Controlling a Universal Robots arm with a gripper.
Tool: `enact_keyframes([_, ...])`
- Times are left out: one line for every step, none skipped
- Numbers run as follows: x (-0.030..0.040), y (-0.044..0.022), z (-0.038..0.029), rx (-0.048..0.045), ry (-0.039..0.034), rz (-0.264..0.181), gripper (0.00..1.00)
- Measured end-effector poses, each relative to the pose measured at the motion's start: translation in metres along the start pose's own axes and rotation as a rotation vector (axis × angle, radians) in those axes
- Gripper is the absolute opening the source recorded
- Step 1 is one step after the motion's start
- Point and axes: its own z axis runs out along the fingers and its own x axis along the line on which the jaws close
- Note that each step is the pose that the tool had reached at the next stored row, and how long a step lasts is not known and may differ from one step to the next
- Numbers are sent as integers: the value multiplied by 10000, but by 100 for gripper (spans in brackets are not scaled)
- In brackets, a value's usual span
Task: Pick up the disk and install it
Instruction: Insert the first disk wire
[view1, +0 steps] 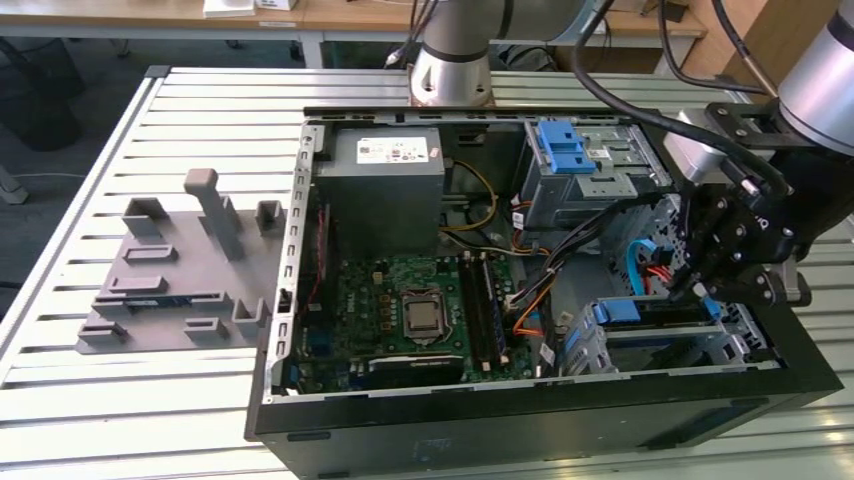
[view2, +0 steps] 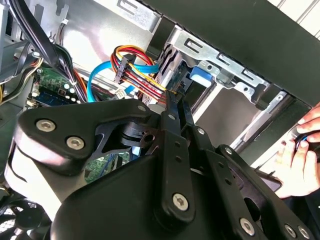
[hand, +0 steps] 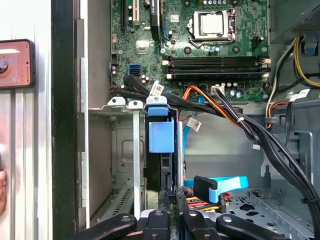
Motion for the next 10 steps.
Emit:
enact_keyframes([0, -1, 2, 0, 0, 0, 16])
enact_keyframes([0, -2, 5, 0, 0, 2, 16])
enact_keyframes([0, -3, 6, 0, 0, 4, 16])
enact_keyframes([1, -3, 9, 0, 0, 8, 16])
enact_keyframes([1, -4, 11, 0, 0, 11, 16])
enact_keyframes([2, -4, 14, 0, -1, 15, 16])
enact_keyframes([2, -5, 16, -1, 0, 18, 16])
enact_keyframes([3, -5, 17, 0, 1, 21, 16])
enact_keyframes([3, -5, 19, 0, 2, 24, 16])
enact_keyframes([3, -6, 22, 0, 0, 25, 16])
